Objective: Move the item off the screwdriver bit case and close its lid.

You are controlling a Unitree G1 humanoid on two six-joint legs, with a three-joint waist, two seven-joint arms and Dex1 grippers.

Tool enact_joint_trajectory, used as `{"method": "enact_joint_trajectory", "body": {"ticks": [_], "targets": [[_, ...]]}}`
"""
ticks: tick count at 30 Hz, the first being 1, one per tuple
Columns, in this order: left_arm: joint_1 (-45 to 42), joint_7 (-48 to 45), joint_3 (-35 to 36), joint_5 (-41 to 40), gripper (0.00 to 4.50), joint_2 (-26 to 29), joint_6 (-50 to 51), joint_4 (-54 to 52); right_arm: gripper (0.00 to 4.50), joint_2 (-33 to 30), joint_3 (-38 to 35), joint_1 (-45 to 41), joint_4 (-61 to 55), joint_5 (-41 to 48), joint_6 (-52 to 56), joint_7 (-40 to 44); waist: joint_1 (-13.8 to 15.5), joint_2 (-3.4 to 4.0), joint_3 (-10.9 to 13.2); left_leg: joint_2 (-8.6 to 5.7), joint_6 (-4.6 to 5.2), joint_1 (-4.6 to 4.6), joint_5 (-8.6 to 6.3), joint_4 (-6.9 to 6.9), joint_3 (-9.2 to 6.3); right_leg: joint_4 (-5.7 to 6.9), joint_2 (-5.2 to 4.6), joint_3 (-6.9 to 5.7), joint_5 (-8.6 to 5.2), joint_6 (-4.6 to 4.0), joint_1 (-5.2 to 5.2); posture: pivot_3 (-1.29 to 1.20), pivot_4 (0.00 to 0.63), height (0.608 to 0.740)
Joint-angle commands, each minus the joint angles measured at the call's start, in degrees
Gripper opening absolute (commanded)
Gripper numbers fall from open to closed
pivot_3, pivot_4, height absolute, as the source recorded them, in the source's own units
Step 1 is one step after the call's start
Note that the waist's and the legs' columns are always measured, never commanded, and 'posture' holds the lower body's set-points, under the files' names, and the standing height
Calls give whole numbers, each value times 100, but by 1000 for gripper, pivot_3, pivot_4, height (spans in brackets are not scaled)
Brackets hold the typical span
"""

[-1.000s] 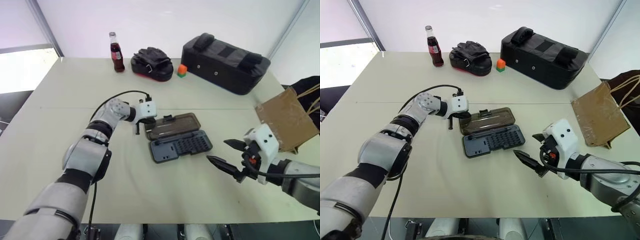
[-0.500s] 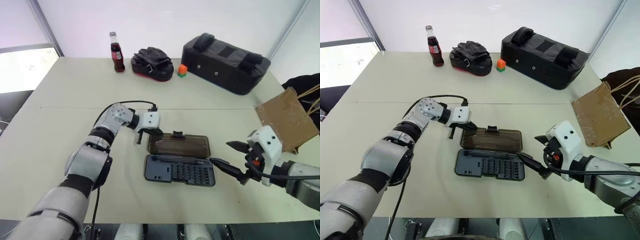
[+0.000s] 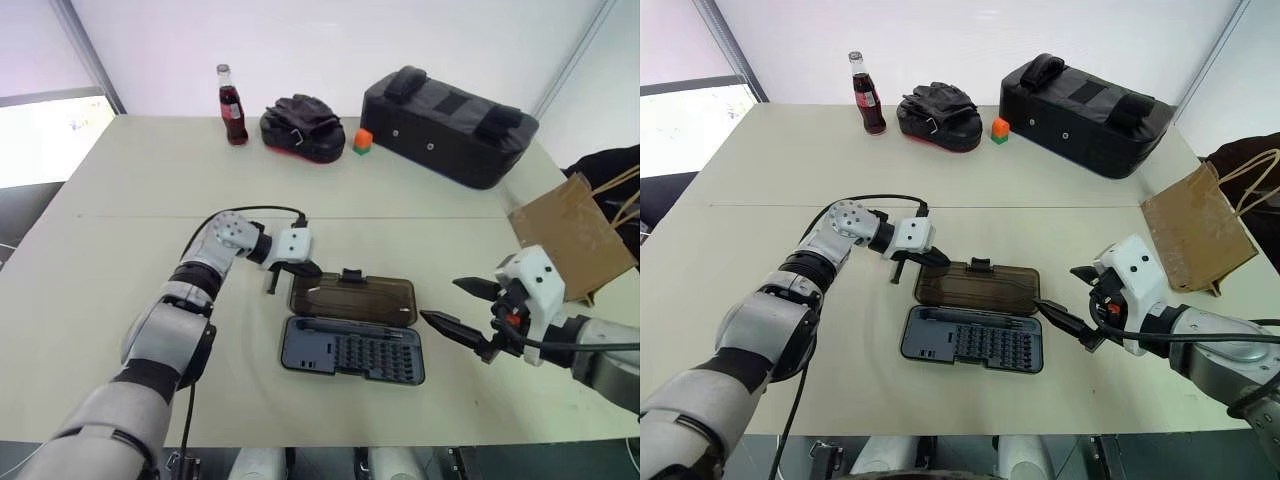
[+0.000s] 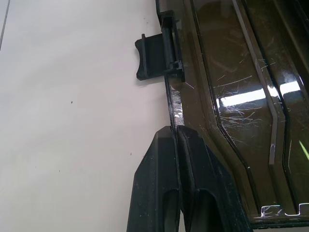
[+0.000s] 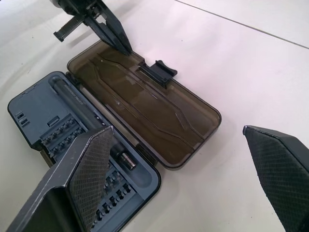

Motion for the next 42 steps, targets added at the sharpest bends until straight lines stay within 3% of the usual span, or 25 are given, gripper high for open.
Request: {"method": "enact_joint_trajectory", "body": {"ticks": [1, 27, 31, 37, 42], "targets": [[72, -53, -54, -18, 30, 159, 123, -150, 4500, -28, -22, -84, -27, -46, -75, 61, 0, 0, 0, 0, 0, 1, 0, 0, 0, 1, 0, 0, 0, 0, 0, 0, 150, 740], [122, -78, -7, -277, 30, 155, 603, -317, 4500, 2, 120, -216, 64, -223, -65, 158, 5, 0, 0, 4, 0, 1, 0, 3, 0, 3, 0, 1, 0, 0, 0, 0, 150, 740], [126, -172, 7, -327, 1312, 167, 706, -355, 4500, -3, 117, -221, 74, -257, -66, 185, 10, 0, 0, 4, 0, 1, 0, 3, 0, 3, 0, 0, 0, 0, 0, 0, 150, 740], [136, -142, 3, -388, 4445, 210, 730, -415, 4500, -9, 117, -234, 82, -285, -60, 234, 17, 0, 0, 4, 0, 0, 0, 3, -1, 3, -2, 0, 0, 0, 0, 0, 150, 740], [-96, 384, 628, -988, 4479, 37, 1148, -495, 4500, -34, 66, -264, 58, -272, -54, 285, 18, -1, 1, 6, 0, 0, 0, 3, -2, 3, -1, 0, 0, 0, -1, 0, 150, 740]]}}
